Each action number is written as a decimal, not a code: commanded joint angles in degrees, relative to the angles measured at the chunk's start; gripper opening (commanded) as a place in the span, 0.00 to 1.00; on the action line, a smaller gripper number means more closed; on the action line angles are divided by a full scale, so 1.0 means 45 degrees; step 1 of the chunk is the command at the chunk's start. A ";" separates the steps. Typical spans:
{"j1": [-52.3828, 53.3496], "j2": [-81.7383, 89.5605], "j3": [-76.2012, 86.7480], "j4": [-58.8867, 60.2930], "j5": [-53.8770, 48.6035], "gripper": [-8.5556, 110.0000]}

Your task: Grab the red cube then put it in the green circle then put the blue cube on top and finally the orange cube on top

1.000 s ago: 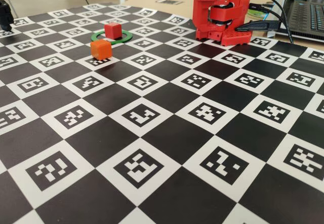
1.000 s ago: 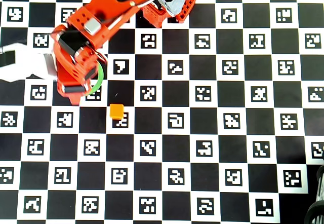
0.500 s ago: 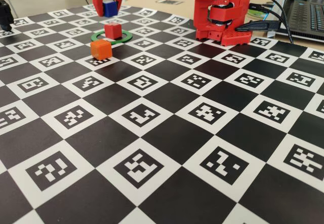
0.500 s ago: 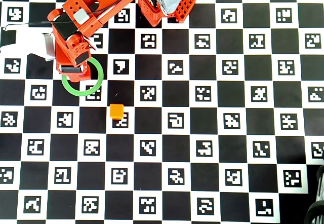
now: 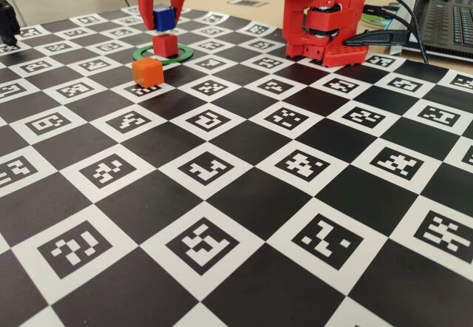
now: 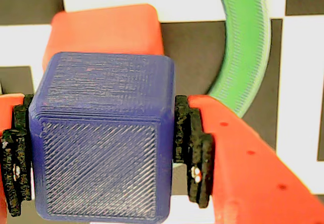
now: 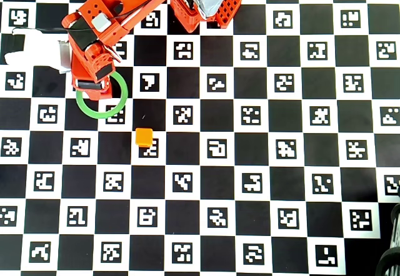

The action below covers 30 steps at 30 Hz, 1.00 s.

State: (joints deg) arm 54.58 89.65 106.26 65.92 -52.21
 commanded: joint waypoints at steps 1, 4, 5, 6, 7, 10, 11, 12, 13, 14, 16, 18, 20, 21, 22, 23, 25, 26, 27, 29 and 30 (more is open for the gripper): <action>-0.0195 0.1699 -0.0098 -0.0332 -0.0215 0.11; -0.0215 0.1738 -0.0059 -0.0469 -0.0488 0.11; -0.0234 0.1758 -0.0039 -0.0488 -0.0586 0.11; -0.0234 0.1777 -0.0039 -0.0488 -0.0703 0.11; -0.0234 0.1797 -0.0039 -0.0469 -0.0840 0.11; -0.0215 0.1914 -0.0039 -0.0430 -0.1133 0.11; -0.0215 0.1973 -0.0039 -0.0391 -0.1250 0.11; -0.0215 0.2051 -0.0039 -0.0332 -0.1348 0.11; -0.0215 0.2129 -0.0039 -0.0273 -0.1426 0.11; -0.0234 0.2227 -0.0059 -0.0234 -0.1504 0.10; -0.0273 0.2344 -0.0156 -0.0117 -0.1582 0.10; -0.0293 0.2402 -0.0273 0.0059 -0.1660 0.10; -0.0313 0.2402 -0.0293 0.0176 -0.1777 0.10; -0.0313 0.2402 -0.0234 0.0195 -0.1836 0.10; -0.0313 0.2402 -0.0176 0.0195 -0.1895 0.10; -0.0313 0.2402 -0.0098 0.0195 -0.1953 0.10; -0.0332 0.2402 0.0078 0.0156 -0.2070 0.10; -0.0332 0.2402 0.0156 0.0117 -0.2129 0.10; -0.0332 0.2402 0.0195 0.0078 -0.2188 0.10; -0.0352 0.2402 0.0293 0.0078 -0.2305 0.10; -0.0371 0.2402 0.0293 0.0078 -0.2324 0.10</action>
State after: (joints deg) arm 53.70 95.27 108.37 66.53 -62.14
